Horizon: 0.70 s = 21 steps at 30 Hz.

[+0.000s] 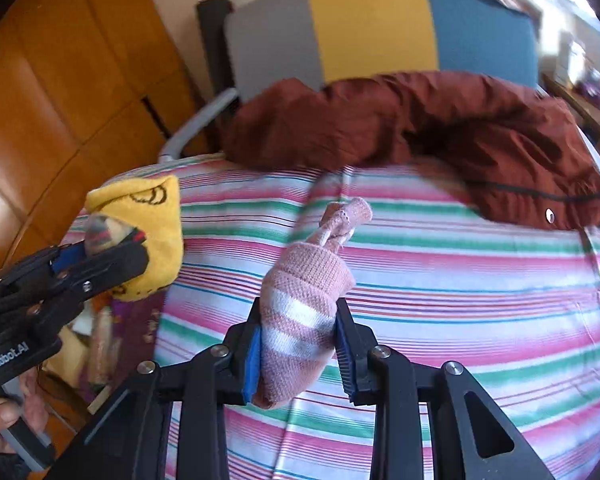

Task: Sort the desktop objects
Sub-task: 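Carry the yellow toy and pink sock over the gold tray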

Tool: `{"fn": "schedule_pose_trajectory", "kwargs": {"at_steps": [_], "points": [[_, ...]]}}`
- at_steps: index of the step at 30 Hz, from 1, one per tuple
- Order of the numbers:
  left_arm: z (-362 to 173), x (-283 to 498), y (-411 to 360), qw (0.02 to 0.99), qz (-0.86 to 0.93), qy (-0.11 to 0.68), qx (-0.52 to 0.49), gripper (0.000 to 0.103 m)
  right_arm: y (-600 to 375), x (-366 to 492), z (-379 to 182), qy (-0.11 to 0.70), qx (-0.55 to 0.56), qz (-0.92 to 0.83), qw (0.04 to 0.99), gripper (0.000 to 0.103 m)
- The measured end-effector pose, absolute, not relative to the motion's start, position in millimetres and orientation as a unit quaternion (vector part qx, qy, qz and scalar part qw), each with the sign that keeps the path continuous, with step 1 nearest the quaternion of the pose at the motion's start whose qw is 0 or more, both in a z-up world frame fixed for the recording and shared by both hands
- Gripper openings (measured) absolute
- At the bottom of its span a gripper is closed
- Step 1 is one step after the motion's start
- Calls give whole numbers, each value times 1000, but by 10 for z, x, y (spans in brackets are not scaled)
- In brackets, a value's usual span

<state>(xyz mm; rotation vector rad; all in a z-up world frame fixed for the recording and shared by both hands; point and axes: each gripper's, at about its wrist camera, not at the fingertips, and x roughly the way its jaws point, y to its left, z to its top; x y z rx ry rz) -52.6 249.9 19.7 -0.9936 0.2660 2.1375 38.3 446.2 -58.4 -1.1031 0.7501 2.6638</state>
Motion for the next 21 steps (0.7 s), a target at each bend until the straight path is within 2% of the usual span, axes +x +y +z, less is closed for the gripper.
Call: {"fn": "schedule_pose_trajectory", "kwargs": {"at_steps": [11, 21], "points": [[384, -254, 1622, 335, 870, 103, -348, 38, 3897, 348, -371, 210, -343, 916, 17, 32], [258, -270, 780, 290, 883, 72, -362, 38, 3355, 309, -123, 176, -348, 920, -24, 32]]}}
